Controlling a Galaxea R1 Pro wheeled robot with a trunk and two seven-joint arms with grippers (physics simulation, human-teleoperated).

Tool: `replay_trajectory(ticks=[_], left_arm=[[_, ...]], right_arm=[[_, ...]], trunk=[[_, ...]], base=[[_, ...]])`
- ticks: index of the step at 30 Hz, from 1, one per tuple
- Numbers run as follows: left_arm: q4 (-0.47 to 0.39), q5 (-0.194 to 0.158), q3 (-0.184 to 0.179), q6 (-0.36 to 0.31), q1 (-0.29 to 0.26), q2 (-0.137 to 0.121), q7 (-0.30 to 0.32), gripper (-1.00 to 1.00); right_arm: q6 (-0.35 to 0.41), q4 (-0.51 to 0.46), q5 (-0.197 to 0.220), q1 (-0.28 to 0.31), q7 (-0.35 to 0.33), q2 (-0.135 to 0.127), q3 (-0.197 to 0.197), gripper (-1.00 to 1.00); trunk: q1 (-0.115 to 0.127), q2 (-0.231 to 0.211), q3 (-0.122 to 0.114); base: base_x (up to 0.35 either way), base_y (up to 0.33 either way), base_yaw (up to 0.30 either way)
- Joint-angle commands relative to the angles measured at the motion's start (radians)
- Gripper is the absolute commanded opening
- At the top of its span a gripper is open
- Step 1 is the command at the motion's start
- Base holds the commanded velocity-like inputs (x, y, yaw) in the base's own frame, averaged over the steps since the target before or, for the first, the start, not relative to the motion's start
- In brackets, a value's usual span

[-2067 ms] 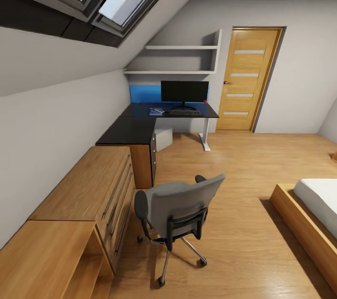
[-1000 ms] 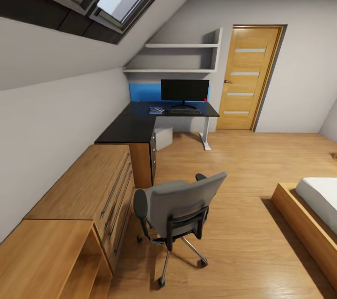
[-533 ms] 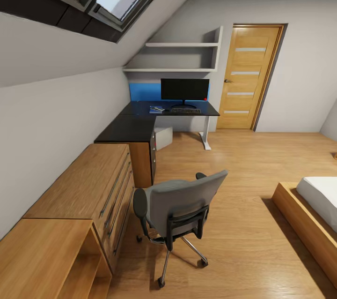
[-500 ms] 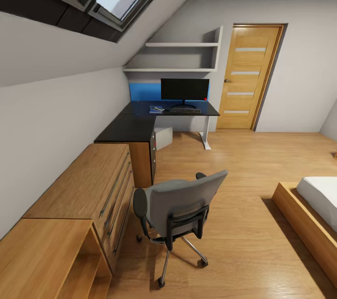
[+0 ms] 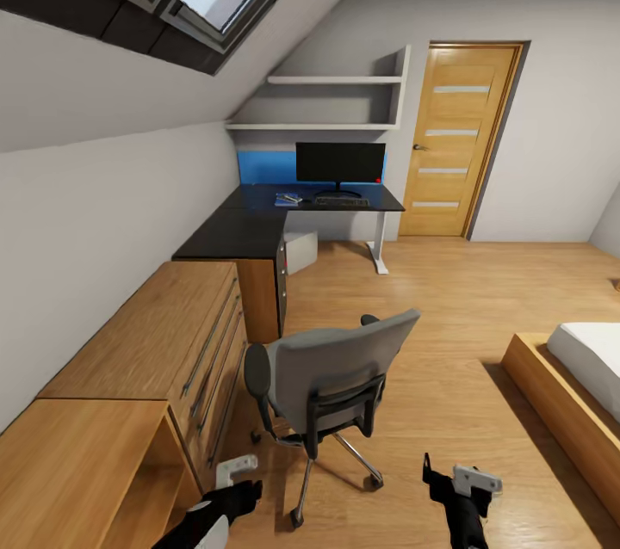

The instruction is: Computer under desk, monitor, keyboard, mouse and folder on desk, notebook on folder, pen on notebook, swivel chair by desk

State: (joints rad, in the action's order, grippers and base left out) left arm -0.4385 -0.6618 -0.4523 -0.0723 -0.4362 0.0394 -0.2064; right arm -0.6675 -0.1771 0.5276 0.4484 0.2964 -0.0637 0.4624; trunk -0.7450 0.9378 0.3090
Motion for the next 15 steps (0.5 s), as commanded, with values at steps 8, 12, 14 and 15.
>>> replay_trajectory(ticks=[8, 12, 14, 15], left_arm=[[0.002, -0.004, -0.008, -0.01, -0.035, 0.002, -0.007, 1.0], [0.003, -0.003, -0.008, -0.011, -0.062, 0.0, -0.006, 1.0], [0.003, -0.002, -0.008, -0.011, -0.076, -0.001, -0.006, 1.0], [0.003, -0.002, -0.008, -0.01, -0.076, -0.001, -0.006, 1.0]], right_arm=[[0.169, 0.007, 0.063, 0.089, -0.003, -0.024, -0.02, 1.0], [0.174, 0.026, 0.065, 0.094, -0.024, -0.024, -0.021, 1.0], [0.175, 0.032, 0.066, 0.094, -0.033, -0.024, -0.021, 1.0], [0.175, 0.033, 0.066, 0.094, -0.034, -0.024, -0.021, 1.0]], trunk=[[-0.031, 0.057, 0.027], [-0.046, 0.085, 0.039], [-0.054, 0.099, 0.045], [-0.058, 0.106, 0.049]], base=[[0.0, 0.0, 0.0], [0.0, 0.0, 0.0], [0.0, 0.0, 0.0], [0.0, 0.0, 0.0]])
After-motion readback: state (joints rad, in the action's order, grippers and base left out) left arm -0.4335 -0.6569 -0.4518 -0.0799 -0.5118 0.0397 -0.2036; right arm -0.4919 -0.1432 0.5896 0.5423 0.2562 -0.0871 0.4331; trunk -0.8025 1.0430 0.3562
